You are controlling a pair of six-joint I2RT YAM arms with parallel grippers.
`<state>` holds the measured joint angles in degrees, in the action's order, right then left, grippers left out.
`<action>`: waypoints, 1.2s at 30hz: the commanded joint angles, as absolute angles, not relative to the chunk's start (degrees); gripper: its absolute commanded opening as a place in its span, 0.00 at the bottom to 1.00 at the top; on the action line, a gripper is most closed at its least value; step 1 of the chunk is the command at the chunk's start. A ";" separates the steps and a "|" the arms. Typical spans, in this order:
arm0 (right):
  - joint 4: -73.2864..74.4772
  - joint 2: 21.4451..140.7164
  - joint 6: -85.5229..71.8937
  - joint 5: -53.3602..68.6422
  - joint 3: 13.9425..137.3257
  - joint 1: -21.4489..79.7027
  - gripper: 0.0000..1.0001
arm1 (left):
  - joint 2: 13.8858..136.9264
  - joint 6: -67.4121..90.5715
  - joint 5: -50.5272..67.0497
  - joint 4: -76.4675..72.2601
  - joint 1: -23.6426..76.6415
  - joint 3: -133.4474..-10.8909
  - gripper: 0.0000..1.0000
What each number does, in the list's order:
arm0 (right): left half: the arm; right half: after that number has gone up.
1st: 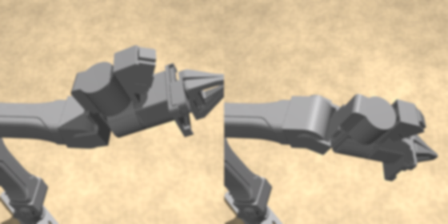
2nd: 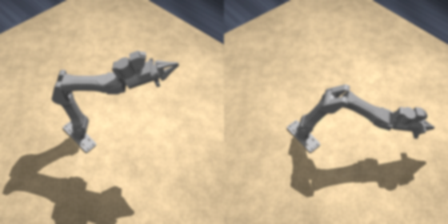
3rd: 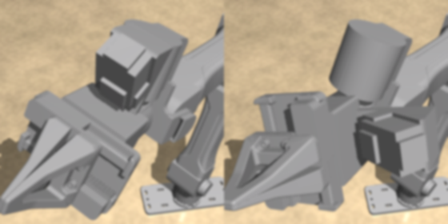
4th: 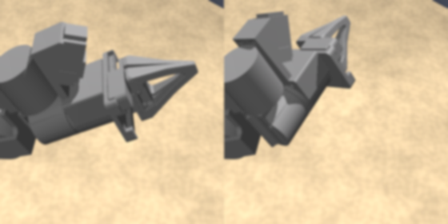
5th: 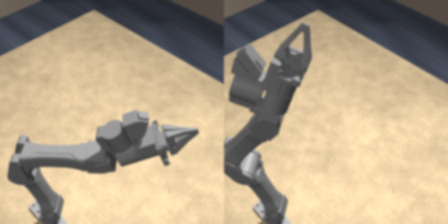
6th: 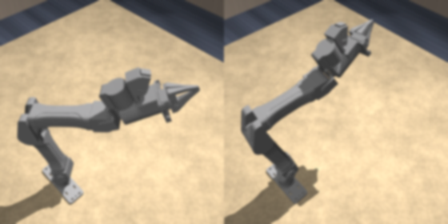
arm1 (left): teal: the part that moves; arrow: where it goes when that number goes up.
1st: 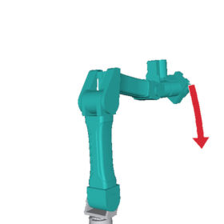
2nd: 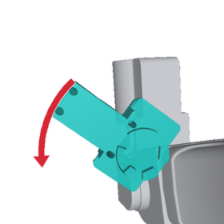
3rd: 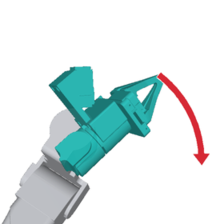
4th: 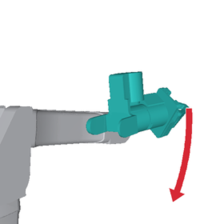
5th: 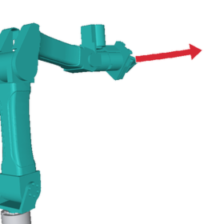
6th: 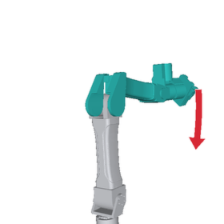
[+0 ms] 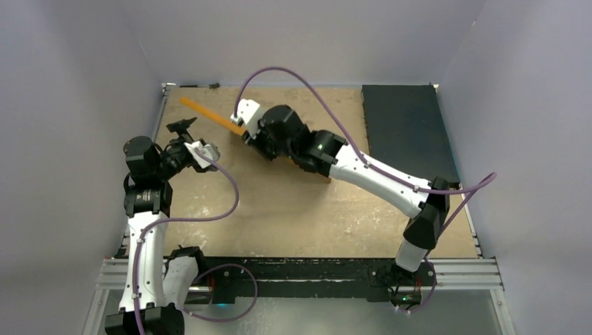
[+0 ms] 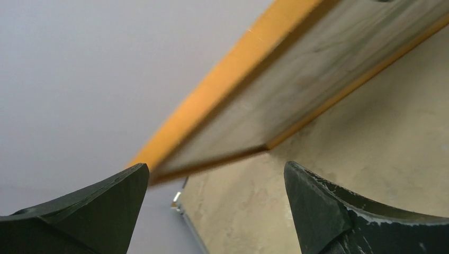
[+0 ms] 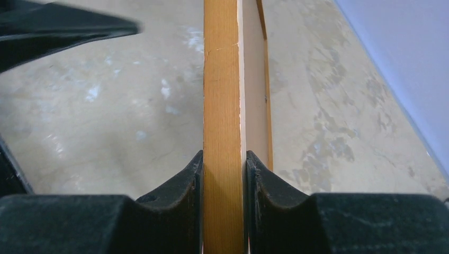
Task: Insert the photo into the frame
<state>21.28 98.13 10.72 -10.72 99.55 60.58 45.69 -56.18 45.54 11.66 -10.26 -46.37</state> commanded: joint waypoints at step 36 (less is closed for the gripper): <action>8.55 100.10 -16.70 22.36 84.70 15.79 0.18 | 68.45 -14.28 45.90 20.31 -11.93 -62.51 0.98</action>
<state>8.71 101.45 -17.23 18.79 96.84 13.15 65.91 -11.79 44.80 17.28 -11.60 -61.58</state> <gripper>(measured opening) 0.300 0.989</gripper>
